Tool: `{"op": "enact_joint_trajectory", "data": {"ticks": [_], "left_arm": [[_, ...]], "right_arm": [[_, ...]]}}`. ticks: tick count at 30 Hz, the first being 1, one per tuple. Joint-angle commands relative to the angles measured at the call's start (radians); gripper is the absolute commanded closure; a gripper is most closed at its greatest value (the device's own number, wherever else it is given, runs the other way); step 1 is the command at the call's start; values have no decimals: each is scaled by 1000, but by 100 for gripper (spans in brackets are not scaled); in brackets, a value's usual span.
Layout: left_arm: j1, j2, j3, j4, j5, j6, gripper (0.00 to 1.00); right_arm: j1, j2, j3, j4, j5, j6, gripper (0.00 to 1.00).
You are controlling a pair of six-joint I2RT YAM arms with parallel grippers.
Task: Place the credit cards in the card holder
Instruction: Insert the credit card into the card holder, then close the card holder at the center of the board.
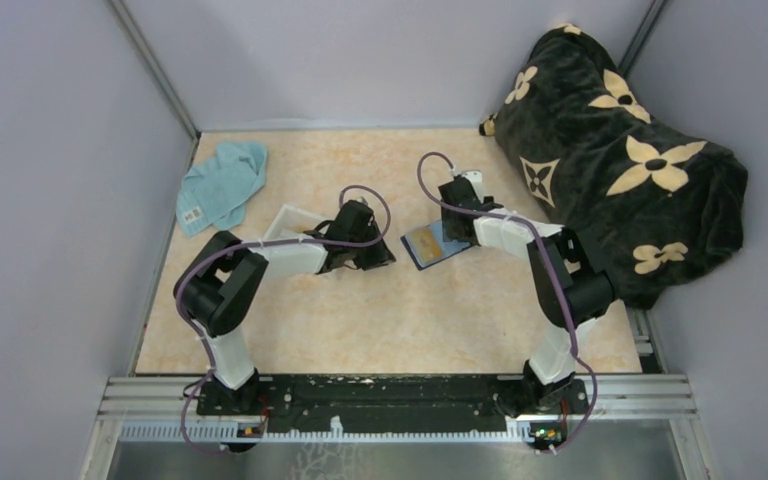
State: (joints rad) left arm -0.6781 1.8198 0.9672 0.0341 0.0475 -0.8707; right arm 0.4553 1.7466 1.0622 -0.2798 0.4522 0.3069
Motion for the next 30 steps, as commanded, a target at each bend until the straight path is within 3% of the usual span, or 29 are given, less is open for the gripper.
{"op": "enact_joint_trajectory", "data": {"ticks": [1, 10, 15, 24, 30], "left_arm": [[-6, 70, -18, -74, 3, 24, 66], [-6, 95, -24, -59, 8, 17, 65], [-6, 102, -34, -53, 8, 11, 65], [-6, 122, -58, -28, 18, -20, 61], [-16, 137, -37, -75, -27, 0, 71]], "right_arm": [[-39, 22, 46, 76, 7, -24, 30], [-68, 73, 71, 135, -24, -44, 35], [-73, 98, 86, 156, -37, -54, 43], [-83, 97, 87, 144, -93, -52, 97], [-83, 74, 72, 138, -101, -44, 100]]}}
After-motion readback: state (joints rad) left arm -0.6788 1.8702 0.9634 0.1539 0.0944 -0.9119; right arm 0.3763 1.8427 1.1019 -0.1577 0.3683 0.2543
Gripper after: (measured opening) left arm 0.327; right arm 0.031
